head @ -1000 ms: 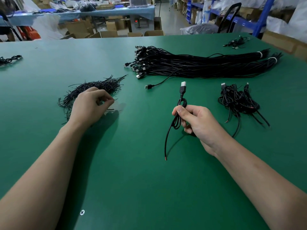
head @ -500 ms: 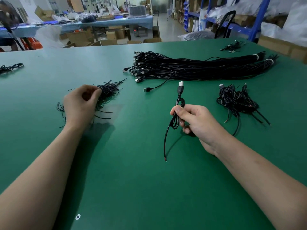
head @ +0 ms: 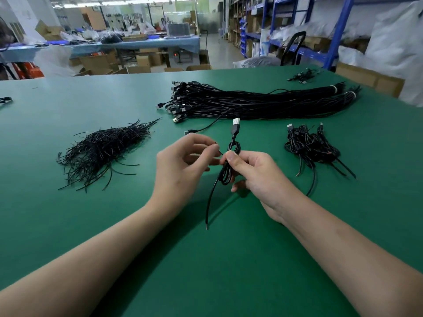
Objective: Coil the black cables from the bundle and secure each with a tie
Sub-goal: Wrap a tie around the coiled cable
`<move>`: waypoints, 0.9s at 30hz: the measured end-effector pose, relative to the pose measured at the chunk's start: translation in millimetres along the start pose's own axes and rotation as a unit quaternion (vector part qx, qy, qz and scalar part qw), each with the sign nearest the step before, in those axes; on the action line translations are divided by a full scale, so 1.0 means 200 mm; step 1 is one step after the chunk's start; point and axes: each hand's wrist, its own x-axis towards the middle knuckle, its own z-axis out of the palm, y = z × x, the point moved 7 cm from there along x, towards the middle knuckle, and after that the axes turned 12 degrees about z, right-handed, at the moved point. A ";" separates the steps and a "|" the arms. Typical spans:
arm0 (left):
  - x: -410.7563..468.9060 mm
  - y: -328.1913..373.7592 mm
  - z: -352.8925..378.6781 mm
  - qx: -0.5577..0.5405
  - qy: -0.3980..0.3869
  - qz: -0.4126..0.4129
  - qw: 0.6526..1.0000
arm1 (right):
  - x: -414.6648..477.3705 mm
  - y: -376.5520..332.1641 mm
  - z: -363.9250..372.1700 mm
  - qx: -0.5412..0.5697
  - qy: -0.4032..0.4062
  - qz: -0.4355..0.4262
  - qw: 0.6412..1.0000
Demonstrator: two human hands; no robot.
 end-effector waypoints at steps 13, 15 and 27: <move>-0.02 0.07 0.02 0.023 -0.116 0.107 0.987 | 0.00 0.02 0.00 -0.031 0.011 -0.019 0.999; -0.02 0.04 0.03 -0.016 -0.123 0.064 0.990 | 0.00 0.02 -0.01 -0.040 0.020 -0.027 0.999; -0.01 0.01 -0.01 -0.087 -0.070 0.014 0.994 | -0.03 0.02 0.07 0.018 -0.066 0.006 0.998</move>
